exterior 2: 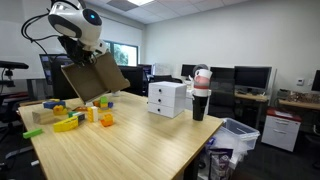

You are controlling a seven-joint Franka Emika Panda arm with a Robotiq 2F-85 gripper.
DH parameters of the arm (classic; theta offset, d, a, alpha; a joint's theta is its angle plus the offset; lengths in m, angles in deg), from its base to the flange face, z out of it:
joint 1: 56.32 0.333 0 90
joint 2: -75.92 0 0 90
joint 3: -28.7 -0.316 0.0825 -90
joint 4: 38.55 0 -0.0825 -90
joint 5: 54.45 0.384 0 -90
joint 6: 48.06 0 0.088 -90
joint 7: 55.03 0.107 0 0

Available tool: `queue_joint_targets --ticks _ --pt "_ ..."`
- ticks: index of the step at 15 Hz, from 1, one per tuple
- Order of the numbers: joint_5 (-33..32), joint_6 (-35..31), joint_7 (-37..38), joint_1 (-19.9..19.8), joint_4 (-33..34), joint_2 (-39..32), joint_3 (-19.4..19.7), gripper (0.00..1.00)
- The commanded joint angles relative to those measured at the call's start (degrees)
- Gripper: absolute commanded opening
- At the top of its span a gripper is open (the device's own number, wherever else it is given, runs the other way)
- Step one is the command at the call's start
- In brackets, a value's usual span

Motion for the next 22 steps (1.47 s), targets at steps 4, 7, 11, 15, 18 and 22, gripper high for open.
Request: queue_joint_targets --ticks 4,7,11,15,18,22 --pt "-15.5 -7.7 12.6 2.6 0.5 -0.3 -2.1 0.04" --pt "-21.9 -8.3 18.3 3.5 1.2 -0.2 -2.2 0.04" --pt "-33.1 -7.7 25.8 4.1 0.6 -0.5 -2.2 0.04" --pt "-47.5 -5.3 36.0 4.2 0.1 -1.1 -2.1 0.04" --pt "-58.6 -1.5 44.3 4.5 1.3 -1.8 -2.7 0.04" --pt "-61.0 2.2 47.5 6.1 3.2 -2.5 -2.6 0.04"
